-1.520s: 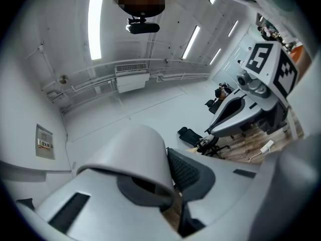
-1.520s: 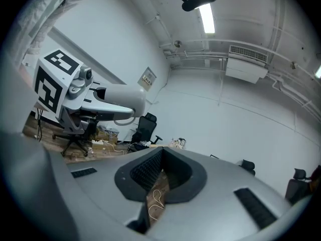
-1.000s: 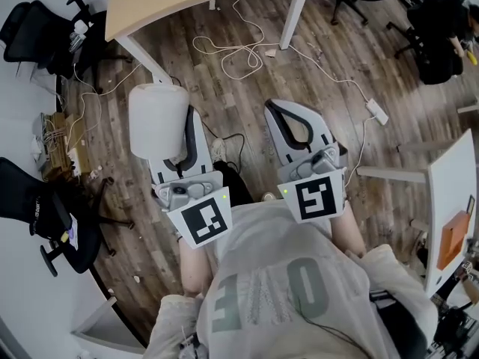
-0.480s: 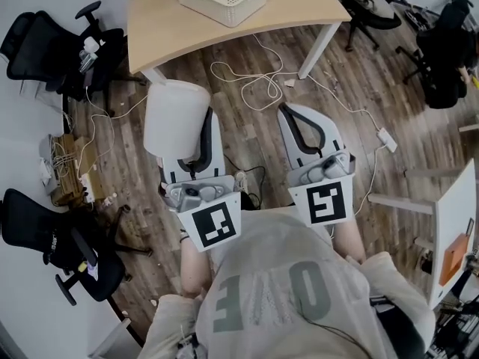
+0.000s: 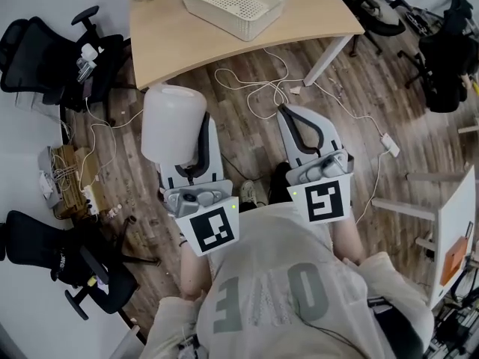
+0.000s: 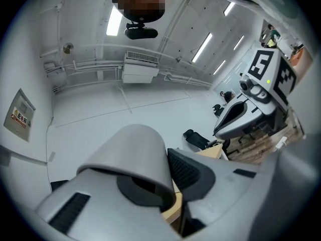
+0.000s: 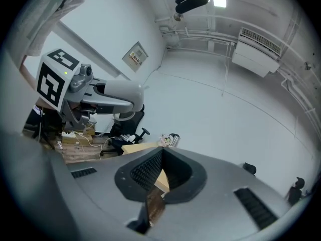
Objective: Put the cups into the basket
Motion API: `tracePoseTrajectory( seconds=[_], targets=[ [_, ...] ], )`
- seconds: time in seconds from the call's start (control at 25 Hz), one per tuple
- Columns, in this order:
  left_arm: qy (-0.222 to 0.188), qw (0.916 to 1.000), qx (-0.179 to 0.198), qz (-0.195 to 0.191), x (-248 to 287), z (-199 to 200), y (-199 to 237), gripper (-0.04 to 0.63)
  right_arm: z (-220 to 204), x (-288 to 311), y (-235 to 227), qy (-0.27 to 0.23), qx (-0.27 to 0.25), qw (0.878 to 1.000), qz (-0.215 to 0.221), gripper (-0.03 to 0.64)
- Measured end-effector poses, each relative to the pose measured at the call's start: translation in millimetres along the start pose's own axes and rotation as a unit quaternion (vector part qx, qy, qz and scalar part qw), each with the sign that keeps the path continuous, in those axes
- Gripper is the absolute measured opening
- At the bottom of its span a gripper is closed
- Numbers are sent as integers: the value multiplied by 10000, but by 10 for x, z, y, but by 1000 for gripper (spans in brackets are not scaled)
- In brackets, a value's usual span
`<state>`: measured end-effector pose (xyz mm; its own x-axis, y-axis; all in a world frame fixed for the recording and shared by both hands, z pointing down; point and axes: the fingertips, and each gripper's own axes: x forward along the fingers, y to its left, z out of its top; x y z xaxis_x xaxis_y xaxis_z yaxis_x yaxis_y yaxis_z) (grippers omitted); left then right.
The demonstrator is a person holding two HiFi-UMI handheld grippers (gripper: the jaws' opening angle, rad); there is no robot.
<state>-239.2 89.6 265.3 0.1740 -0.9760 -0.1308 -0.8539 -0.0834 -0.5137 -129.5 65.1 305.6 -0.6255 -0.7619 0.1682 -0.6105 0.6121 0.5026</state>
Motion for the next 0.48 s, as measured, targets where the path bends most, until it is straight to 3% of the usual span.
tracePoseTrajectory(
  seconds=[0.2,0.48],
  targets=[
    [92,9999,46,-10,299,-151,-12,48,-169,313,-70,-70,142,9995,263,-2],
    [237,9996,60,140,1013,-283,19,48,-267,1041,-570,-311,-43,9984,480,-2]
  ],
)
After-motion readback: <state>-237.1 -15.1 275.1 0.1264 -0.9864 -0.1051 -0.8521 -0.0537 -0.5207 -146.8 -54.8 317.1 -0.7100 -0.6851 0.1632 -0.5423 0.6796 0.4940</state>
